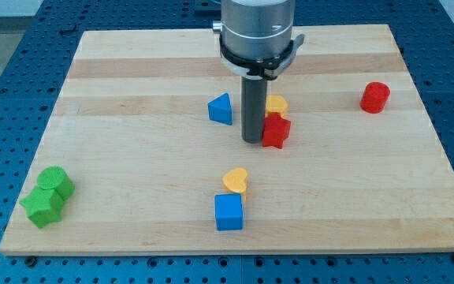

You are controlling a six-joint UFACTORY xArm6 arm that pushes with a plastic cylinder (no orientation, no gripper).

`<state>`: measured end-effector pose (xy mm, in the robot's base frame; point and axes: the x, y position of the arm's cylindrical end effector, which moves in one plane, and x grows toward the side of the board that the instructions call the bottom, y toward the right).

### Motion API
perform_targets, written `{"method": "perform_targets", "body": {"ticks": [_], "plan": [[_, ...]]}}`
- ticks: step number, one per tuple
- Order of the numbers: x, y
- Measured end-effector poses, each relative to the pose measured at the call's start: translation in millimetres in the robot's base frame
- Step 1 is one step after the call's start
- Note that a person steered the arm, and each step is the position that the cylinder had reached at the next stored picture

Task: Move red star towards center right

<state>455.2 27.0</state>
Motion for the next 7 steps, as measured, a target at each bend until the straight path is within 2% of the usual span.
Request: {"method": "perform_targets", "body": {"ticks": [2,3,5,7], "plan": [[-0.2,53.0],[-5.5,66.6],[15.0,64.6],[7.8,98.8]]}}
